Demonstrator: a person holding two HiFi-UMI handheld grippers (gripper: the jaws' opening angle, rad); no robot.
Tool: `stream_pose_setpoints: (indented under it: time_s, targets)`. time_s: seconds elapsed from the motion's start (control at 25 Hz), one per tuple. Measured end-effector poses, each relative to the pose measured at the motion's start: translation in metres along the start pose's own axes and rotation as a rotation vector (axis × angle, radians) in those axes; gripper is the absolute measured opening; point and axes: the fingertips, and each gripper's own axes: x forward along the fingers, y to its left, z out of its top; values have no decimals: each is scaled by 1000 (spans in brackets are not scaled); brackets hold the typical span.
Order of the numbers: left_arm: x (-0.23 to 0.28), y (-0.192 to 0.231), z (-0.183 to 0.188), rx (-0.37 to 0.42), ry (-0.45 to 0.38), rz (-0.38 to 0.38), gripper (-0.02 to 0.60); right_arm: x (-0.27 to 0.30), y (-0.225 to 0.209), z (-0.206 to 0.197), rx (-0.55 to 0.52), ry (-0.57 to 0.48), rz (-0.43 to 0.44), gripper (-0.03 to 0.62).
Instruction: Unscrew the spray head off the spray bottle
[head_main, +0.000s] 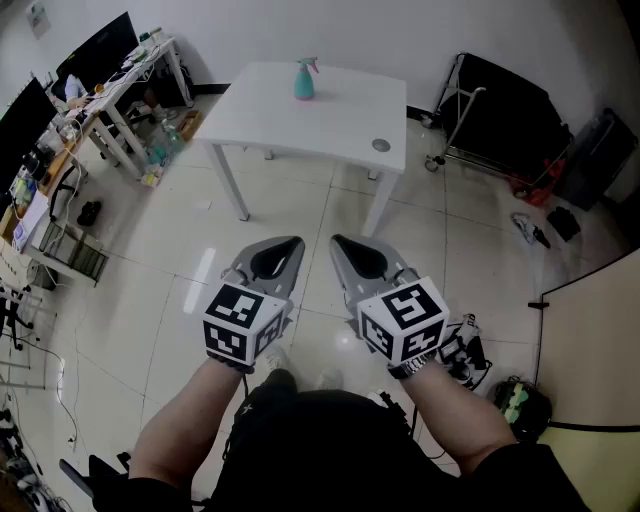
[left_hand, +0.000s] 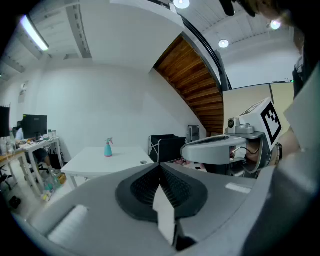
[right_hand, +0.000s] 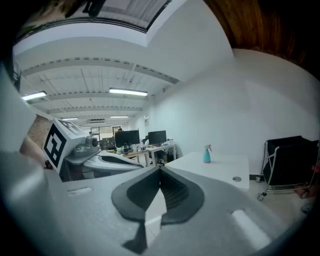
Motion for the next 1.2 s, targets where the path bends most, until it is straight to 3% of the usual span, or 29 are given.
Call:
stream_pose_setpoints:
  time_s: [0.56,1.2]
  targets:
    - [14,27,4,-7,-15,-3,12,29,-12,5,-13,7,-17,-9]
    - [42,98,16,-25,-26,-30,12,101,-25,23,-33,30,-45,-9]
